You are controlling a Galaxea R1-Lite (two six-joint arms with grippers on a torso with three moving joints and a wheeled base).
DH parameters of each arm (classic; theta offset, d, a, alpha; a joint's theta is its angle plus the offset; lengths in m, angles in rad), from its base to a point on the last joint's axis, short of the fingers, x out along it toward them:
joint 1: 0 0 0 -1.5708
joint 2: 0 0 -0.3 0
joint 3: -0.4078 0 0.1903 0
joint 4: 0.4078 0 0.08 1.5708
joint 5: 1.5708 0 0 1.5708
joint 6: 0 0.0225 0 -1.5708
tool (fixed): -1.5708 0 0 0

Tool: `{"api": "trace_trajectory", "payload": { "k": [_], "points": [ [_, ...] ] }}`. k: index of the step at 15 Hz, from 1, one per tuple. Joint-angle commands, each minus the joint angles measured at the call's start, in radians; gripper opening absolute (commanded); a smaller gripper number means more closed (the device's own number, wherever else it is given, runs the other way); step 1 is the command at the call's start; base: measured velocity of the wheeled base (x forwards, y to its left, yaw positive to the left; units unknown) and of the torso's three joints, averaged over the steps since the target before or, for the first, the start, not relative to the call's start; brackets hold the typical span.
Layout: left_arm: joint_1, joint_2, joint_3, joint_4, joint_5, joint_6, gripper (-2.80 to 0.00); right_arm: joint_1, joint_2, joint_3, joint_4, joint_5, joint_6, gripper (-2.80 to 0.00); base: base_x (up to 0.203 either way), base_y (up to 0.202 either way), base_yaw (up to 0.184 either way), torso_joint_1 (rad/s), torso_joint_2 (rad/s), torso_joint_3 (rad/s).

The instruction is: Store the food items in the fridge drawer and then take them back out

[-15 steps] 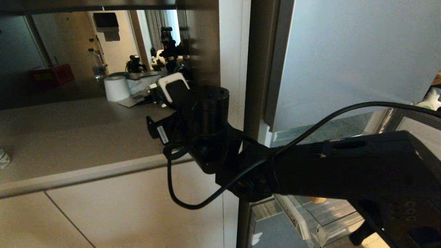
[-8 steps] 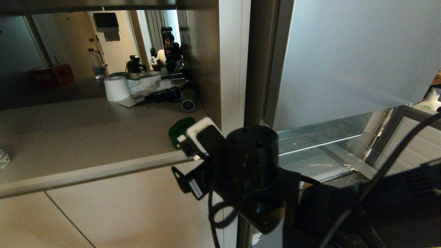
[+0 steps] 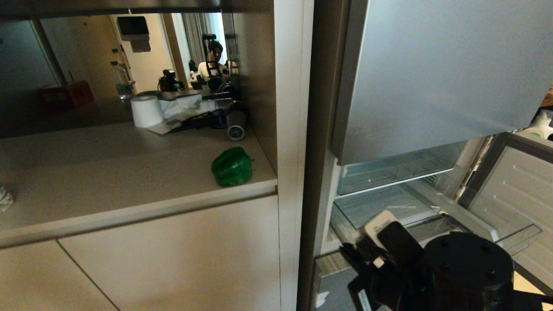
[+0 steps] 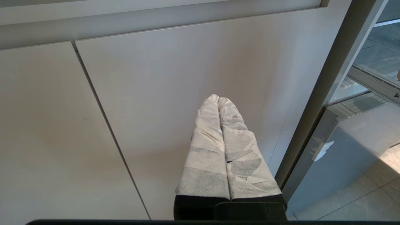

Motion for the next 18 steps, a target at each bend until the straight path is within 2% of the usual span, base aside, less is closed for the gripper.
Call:
{"api": "trace_trajectory", "payload": {
  "k": [1,3,6,9,12,18],
  "points": [
    [0.000,0.001,0.000,-0.001,0.000,0.000,-2.80,-0.088,-0.044,0.065,0.030,-0.015,0.096,-2.80,0.000,0.000,0.000,0.000,0.00,0.000],
    [0.000,0.001,0.000,-0.001,0.000,0.000,-2.80,-0.182,-0.043,0.088,0.044,-0.014,0.204,-2.80,0.000,0.000,0.000,0.000,0.00,0.000],
    [0.000,0.001,0.000,-0.001,0.000,0.000,-2.80,-0.390,-0.044,0.088,0.045,0.027,0.235,-2.80,0.000,0.000,0.000,0.000,0.00,0.000],
    [0.000,0.001,0.000,-0.001,0.000,0.000,-2.80,-0.595,-0.032,0.078,0.046,0.135,0.207,-2.80,0.000,0.000,0.000,0.000,0.00,0.000],
    [0.000,0.001,0.000,-0.001,0.000,0.000,-2.80,-0.763,0.028,0.030,0.043,0.231,0.187,-2.80,0.000,0.000,0.000,0.000,0.00,0.000],
    [0.000,0.001,0.000,-0.001,0.000,0.000,-2.80,-0.942,0.104,-0.014,0.045,0.491,0.124,-2.80,0.000,0.000,0.000,0.000,0.00,0.000]
  ]
}}
